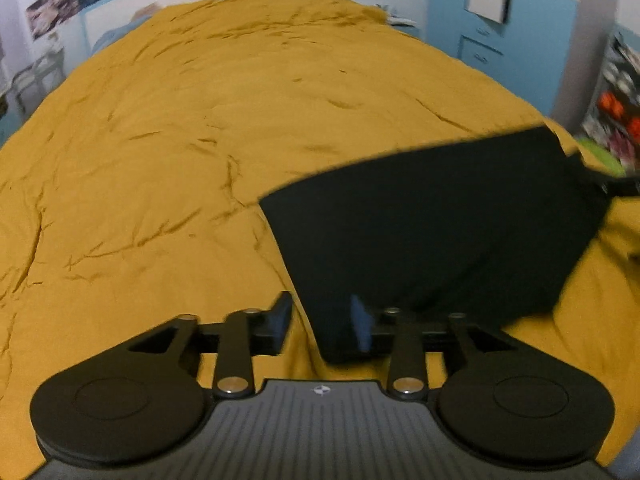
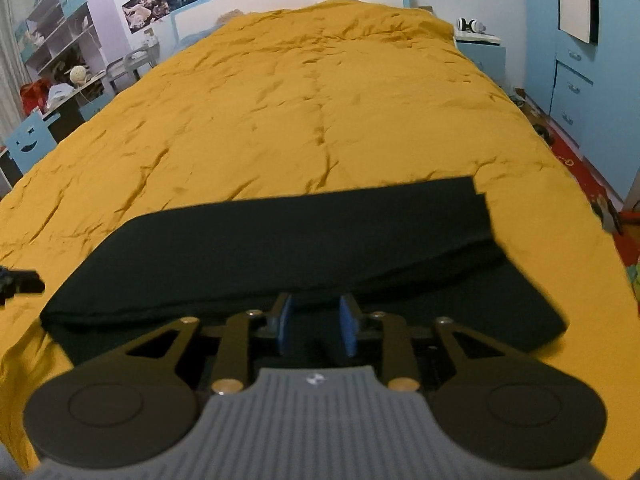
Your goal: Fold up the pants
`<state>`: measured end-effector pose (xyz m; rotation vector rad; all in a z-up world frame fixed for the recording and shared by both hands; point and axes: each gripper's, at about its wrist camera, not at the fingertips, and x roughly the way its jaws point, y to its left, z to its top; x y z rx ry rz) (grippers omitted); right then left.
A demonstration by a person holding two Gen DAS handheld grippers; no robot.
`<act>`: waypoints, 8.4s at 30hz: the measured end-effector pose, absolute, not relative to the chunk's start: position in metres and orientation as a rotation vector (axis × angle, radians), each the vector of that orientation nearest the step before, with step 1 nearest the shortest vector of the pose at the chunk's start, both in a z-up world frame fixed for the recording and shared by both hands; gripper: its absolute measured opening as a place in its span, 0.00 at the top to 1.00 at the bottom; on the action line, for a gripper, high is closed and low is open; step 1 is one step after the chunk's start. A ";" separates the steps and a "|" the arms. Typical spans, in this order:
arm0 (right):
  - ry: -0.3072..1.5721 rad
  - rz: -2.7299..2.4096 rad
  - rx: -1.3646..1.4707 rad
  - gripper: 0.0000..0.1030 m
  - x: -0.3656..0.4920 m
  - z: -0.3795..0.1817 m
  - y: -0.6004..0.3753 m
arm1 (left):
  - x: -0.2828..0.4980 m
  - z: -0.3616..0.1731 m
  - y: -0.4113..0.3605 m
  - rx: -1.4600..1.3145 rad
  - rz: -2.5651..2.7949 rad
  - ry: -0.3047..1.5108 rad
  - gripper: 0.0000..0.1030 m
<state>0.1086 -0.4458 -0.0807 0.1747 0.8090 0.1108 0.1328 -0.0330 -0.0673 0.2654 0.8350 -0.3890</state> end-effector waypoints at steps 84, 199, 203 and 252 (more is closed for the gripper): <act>0.786 0.091 0.128 0.94 0.126 -0.078 -0.432 | 0.251 -0.004 -0.066 -0.569 -0.490 1.011 0.92; 0.863 0.083 0.225 0.79 0.146 -0.053 -0.576 | 0.198 -0.070 -0.227 -0.015 -0.724 1.070 0.96; 0.857 0.083 0.164 0.77 0.111 -0.053 -0.561 | 0.169 -0.082 -0.226 -0.008 -0.758 1.080 0.97; 0.975 0.200 0.877 0.30 0.171 -0.154 -0.659 | 0.270 -0.180 -0.191 -0.695 -0.705 1.254 0.37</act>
